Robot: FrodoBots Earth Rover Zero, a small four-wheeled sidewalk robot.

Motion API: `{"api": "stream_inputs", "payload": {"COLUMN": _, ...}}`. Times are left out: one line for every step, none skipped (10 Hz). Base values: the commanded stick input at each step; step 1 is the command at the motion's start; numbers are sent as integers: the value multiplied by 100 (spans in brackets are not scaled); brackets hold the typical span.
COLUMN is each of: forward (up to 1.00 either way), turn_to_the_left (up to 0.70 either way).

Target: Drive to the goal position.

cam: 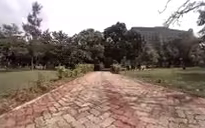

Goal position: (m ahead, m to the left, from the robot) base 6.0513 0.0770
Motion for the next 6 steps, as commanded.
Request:
{"api": "stream_inputs", "payload": {"forward": 70, "turn_to_the_left": 0}}
{"api": "stream_inputs", "payload": {"forward": 70, "turn_to_the_left": 0}}
{"api": "stream_inputs", "payload": {"forward": 70, "turn_to_the_left": 0}}
{"api": "stream_inputs", "payload": {"forward": 70, "turn_to_the_left": 0}}
{"api": "stream_inputs", "payload": {"forward": 70, "turn_to_the_left": 0}}
{"api": "stream_inputs", "payload": {"forward": 70, "turn_to_the_left": 0}}
